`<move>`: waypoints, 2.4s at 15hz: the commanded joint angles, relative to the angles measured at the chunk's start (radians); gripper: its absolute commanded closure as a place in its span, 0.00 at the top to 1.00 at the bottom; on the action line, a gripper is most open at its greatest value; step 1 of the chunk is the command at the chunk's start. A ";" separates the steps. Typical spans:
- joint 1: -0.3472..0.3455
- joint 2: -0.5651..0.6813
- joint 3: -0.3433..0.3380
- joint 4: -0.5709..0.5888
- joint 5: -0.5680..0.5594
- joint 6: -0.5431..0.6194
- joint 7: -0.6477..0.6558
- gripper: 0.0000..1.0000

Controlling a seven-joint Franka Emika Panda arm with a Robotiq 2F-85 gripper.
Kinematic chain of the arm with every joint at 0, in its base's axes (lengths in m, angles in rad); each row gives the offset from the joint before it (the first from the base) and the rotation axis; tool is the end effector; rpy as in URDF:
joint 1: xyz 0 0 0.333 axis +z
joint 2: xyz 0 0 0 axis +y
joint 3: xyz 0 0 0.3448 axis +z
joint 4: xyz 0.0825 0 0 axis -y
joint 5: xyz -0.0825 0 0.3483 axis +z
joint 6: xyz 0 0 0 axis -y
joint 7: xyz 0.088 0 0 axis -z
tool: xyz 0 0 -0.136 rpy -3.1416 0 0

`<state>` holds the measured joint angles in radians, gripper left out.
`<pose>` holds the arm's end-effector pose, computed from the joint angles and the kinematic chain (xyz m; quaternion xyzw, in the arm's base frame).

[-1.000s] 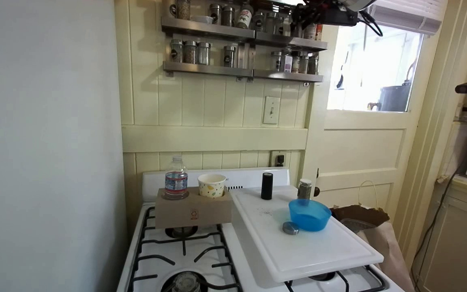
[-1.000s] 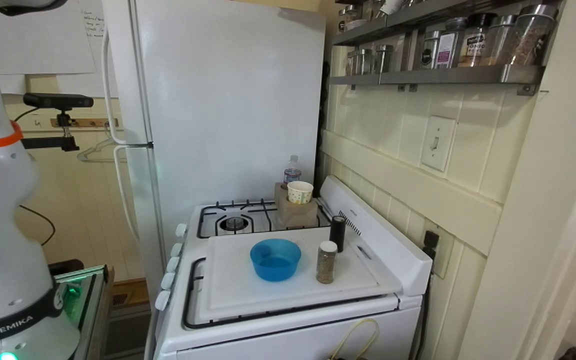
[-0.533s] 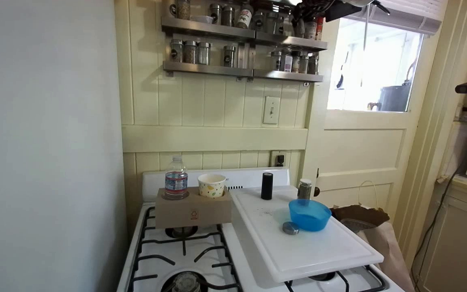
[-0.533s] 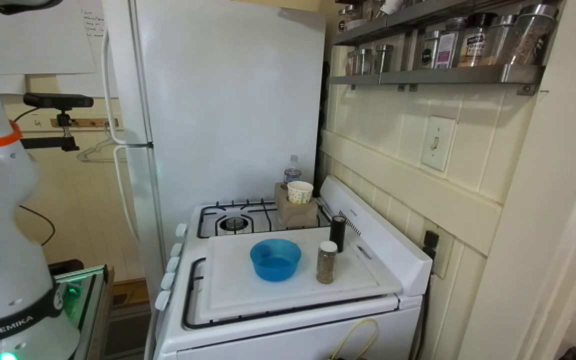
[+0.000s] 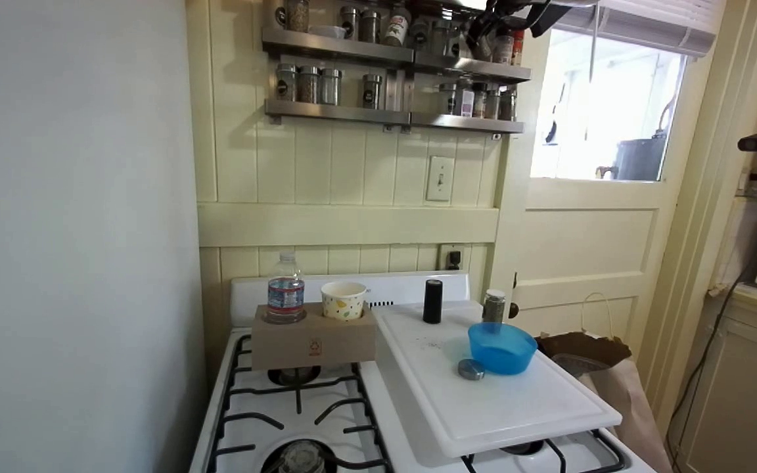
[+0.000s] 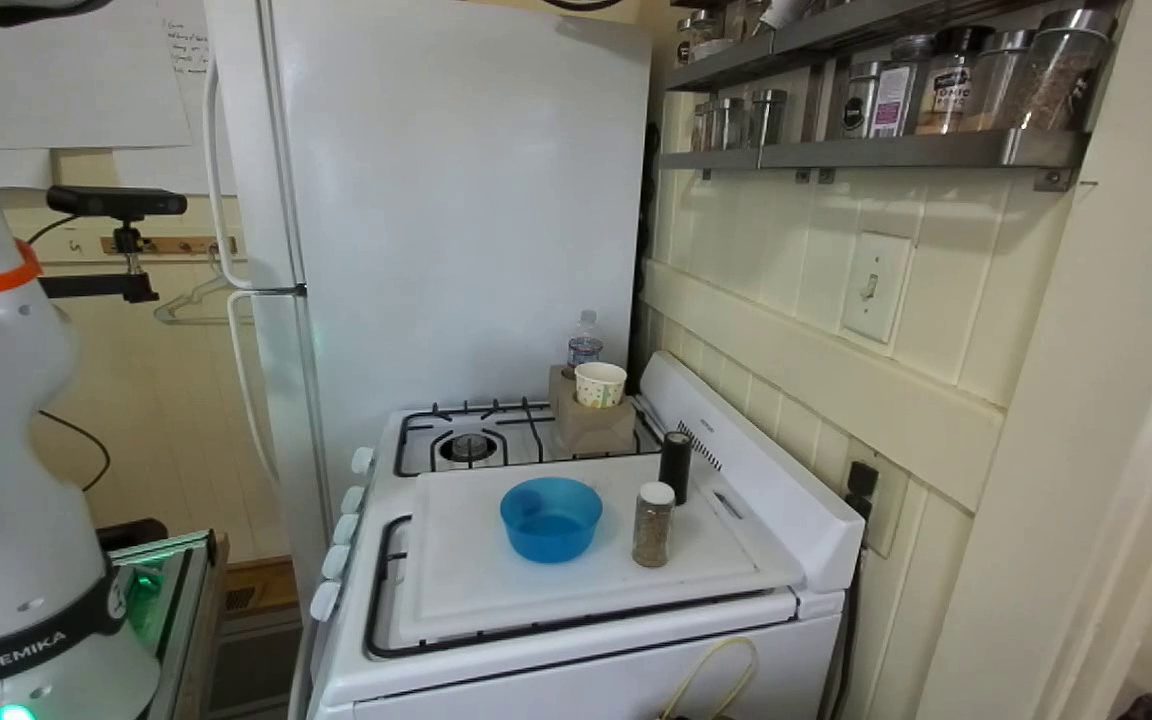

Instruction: Pick up a spice bottle and shake it into the blue bowl

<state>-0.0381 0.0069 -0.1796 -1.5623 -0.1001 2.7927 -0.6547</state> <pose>0.5778 -0.1235 0.7966 0.7918 0.2055 0.5024 0.2800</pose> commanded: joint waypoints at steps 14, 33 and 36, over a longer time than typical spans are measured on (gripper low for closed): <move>-0.010 -0.221 0.054 -0.156 -0.105 -0.254 -0.158 0.23; 0.091 -0.546 0.027 -0.544 -0.014 -0.851 -0.135 0.23; 0.101 -0.416 -0.004 -0.442 -0.019 -0.952 -0.252 0.23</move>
<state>0.0466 -0.5483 -0.1566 -2.1282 -0.1010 1.9382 -0.8120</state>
